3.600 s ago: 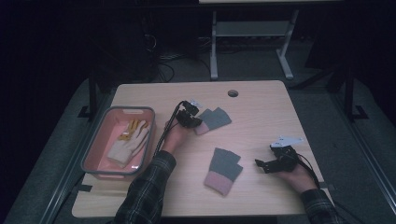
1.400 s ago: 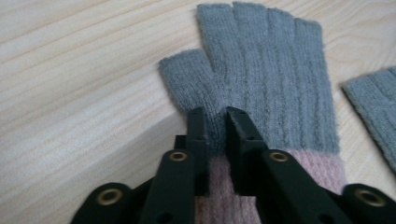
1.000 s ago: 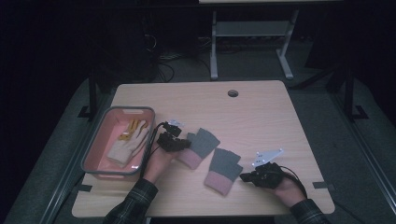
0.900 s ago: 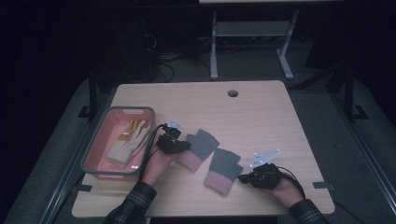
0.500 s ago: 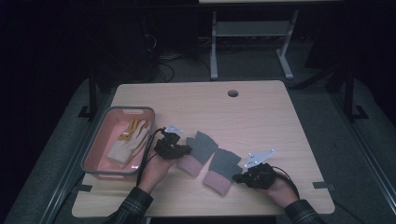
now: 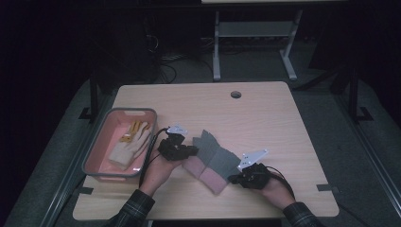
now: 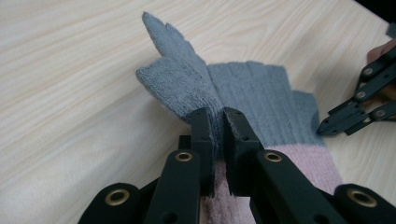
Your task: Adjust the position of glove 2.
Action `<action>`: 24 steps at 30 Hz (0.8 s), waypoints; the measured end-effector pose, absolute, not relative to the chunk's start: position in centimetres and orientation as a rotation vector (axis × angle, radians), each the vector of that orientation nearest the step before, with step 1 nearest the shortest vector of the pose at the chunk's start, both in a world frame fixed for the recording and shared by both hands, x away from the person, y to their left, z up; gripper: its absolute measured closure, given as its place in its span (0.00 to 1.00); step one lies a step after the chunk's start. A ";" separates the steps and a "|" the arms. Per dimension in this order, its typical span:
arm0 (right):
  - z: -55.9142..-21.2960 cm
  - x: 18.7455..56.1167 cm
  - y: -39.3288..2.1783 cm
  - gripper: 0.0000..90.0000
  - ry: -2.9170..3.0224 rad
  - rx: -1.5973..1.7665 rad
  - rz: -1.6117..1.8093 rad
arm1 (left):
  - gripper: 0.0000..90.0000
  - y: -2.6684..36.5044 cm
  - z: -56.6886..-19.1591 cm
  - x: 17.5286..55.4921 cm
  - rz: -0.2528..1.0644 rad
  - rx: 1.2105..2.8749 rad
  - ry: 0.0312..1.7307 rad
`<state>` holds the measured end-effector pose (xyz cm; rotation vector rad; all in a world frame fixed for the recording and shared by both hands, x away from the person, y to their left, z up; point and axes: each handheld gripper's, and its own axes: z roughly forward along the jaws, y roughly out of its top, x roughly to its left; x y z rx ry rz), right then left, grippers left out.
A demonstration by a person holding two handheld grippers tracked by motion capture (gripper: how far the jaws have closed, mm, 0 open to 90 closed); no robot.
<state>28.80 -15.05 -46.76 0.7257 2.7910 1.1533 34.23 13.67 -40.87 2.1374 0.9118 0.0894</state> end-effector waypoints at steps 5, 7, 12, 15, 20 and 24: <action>-46.8 28.9 -14.8 1.00 2.789 0.750 1.159 | 0.92 13.2 -40.4 34.0 0.081 2.142 0.878; -46.8 29.1 -14.6 1.00 2.793 0.752 1.167 | 0.92 12.8 -40.2 33.8 0.087 2.144 0.865; -46.7 29.3 -13.9 1.00 2.794 0.738 1.168 | 0.92 11.9 -40.2 33.5 0.066 2.158 0.829; -46.6 29.5 -13.6 1.00 2.794 0.733 1.168 | 0.92 11.1 -40.3 33.1 0.056 2.172 0.803; -46.7 29.5 -13.6 1.00 2.802 0.731 1.162 | 0.92 9.9 -40.5 32.6 0.037 2.198 0.764; -46.8 29.5 -13.5 1.00 2.801 0.743 1.169 | 0.93 9.0 -40.9 32.1 0.021 2.232 0.738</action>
